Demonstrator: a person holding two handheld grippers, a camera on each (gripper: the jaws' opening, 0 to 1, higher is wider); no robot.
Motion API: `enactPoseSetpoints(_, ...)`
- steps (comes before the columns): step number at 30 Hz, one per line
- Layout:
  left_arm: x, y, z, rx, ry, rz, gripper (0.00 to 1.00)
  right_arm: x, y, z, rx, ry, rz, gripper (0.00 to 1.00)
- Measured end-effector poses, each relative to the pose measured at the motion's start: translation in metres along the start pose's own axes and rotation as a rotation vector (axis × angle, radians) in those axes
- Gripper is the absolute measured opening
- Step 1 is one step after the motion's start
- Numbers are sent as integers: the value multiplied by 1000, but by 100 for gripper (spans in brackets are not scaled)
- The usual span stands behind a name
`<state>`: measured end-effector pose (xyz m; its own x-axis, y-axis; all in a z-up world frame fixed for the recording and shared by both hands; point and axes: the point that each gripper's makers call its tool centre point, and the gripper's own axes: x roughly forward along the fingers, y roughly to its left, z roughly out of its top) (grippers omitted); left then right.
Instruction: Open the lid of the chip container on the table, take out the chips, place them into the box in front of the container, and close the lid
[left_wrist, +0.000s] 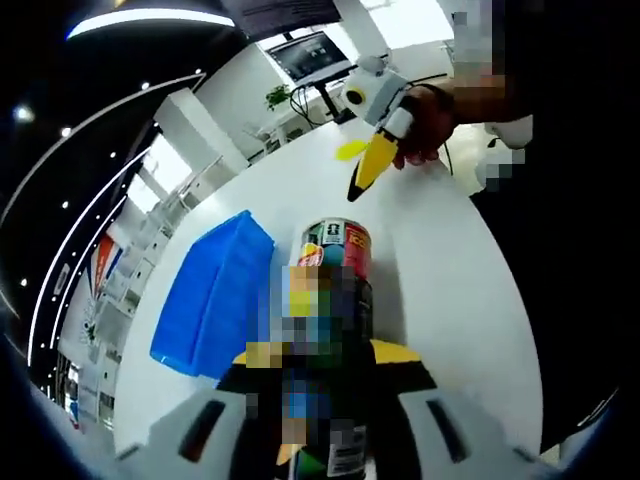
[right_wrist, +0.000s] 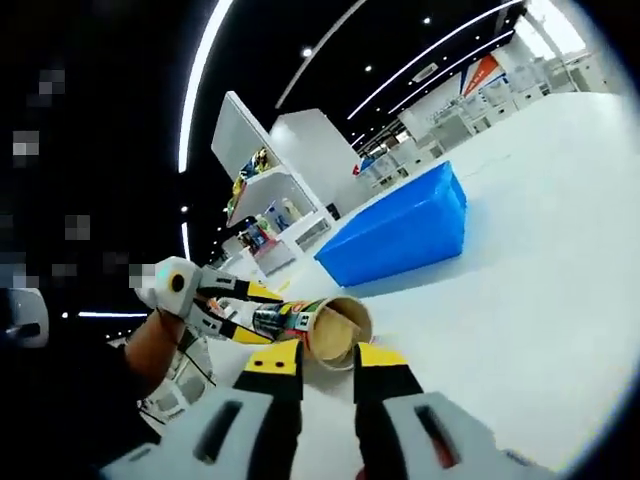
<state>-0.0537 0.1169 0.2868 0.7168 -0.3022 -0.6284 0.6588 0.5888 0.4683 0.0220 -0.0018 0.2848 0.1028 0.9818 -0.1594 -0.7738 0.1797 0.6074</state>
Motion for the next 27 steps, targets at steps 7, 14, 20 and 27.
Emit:
enactPoseSetpoints(7,-3,-7,2,45,-6,15,30,22,1,-4,-37,63,2,12)
enactPoseSetpoints(14,-15,-24,9,9,-72,32,29,28,4,-13,16,87,12,10)
enactPoseSetpoints(20,-19,-34,11,4,-88,31,29,34,1,-16,228,100,44,8)
enactPoseSetpoints(27,-17,-46,16,14,-99,-10,29,44,-1,-21,368,187,59,8)
